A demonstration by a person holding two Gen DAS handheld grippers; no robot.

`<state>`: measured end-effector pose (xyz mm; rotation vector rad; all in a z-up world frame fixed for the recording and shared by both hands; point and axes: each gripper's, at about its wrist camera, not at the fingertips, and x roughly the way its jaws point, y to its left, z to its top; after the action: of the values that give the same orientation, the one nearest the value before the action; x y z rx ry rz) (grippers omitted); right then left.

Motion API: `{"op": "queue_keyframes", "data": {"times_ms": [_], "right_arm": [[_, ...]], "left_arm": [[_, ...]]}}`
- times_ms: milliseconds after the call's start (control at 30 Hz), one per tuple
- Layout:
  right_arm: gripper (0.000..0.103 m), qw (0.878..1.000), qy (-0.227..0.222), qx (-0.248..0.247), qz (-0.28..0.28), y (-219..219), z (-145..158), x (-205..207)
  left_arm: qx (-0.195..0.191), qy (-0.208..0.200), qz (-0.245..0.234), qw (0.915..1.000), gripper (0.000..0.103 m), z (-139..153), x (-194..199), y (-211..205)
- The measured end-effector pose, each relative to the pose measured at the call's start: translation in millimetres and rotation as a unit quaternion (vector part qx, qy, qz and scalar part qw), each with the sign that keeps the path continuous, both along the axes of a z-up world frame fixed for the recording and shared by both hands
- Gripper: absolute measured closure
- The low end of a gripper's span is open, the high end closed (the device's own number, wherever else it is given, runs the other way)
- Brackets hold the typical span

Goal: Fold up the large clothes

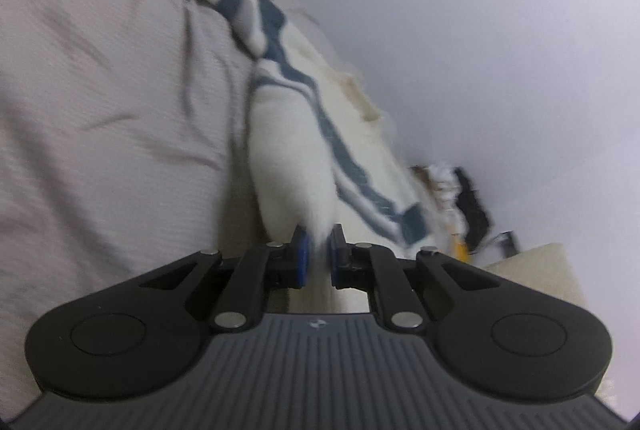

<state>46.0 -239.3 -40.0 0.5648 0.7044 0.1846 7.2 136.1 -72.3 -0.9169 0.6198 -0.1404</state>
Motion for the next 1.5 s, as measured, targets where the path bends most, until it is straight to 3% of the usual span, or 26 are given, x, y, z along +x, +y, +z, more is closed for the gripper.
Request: {"op": "queue_keyframes", "data": {"times_ms": [100,233,333,433,533,633,667,700,733,800,833,933,1033,1200,1333,1500], "right_arm": [[0.094,0.999,0.025,-0.026,0.003,4.8,-9.4,1.8],[0.094,0.995,0.081,-0.054,0.006,10.0,-37.2,10.9],[0.094,0.99,0.13,-0.061,0.006,14.0,-59.7,20.7],[0.093,0.987,0.147,-0.064,0.003,17.4,-66.0,25.4],[0.091,0.988,0.141,-0.061,-0.003,17.3,-63.2,23.2],[0.09,0.992,0.123,-0.037,-0.016,9.0,-51.7,16.4],[0.087,0.992,0.117,-0.033,-0.025,5.3,-46.7,13.9],[0.08,0.993,0.113,-0.031,-0.032,2.0,-43.0,11.8],[0.074,0.993,0.109,-0.029,-0.038,-1.7,-39.2,9.5],[0.051,0.994,0.098,-0.016,-0.049,-10.5,-29.5,6.5],[0.048,0.994,0.092,-0.011,-0.052,-15.3,-26.5,7.6],[0.047,0.996,0.068,-0.007,-0.063,-31.2,-8.4,13.6],[0.038,0.995,0.044,0.007,-0.084,-55.4,9.5,25.4],[0.037,0.992,0.014,0.021,-0.125,-112.5,26.3,56.7],[0.037,0.988,0.013,0.046,-0.146,-151.5,7.3,91.1],[0.037,0.981,0.028,0.05,-0.185,-192.0,-44.9,136.4]], "left_arm": [[0.045,0.033,-0.002,0.9984,0.091,-1.7,4.5,-4.6],[0.127,0.086,-0.005,0.9881,0.091,-13.3,13.4,-18.3],[0.155,0.118,-0.005,0.9809,0.09,-26.5,18.9,-21.4],[0.167,0.128,-0.007,0.9775,0.09,-34.7,23.4,-21.3],[0.16,0.119,-0.008,0.98,0.088,-35.0,18.7,-16.6],[0.172,0.111,-0.006,0.9787,0.066,-27.2,16.7,-21.0],[0.184,0.104,-0.003,0.9773,0.049,-22.3,14.1,-22.3],[0.195,0.095,0.0,0.9761,0.041,-16.5,11.5,-24.8],[0.208,0.084,0.003,0.9746,0.041,-10.6,8.1,-27.1],[0.224,0.064,0.002,0.9725,0.041,0.5,2.1,-32.5],[0.227,0.051,-0.003,0.9727,0.041,5.1,-0.2,-35.5],[0.243,0.015,-0.023,0.9696,0.041,13.9,-2.9,-51.0],[0.269,-0.006,-0.047,0.962,0.041,18.8,-1.0,-71.1],[0.291,-0.029,-0.073,0.9536,0.041,16.8,19.3,-104.7],[0.313,-0.039,-0.094,0.9444,0.041,6.6,43.3,-131.2],[0.339,-0.016,-0.118,0.9333,0.041,-21.2,65.7,-149.1]]}}
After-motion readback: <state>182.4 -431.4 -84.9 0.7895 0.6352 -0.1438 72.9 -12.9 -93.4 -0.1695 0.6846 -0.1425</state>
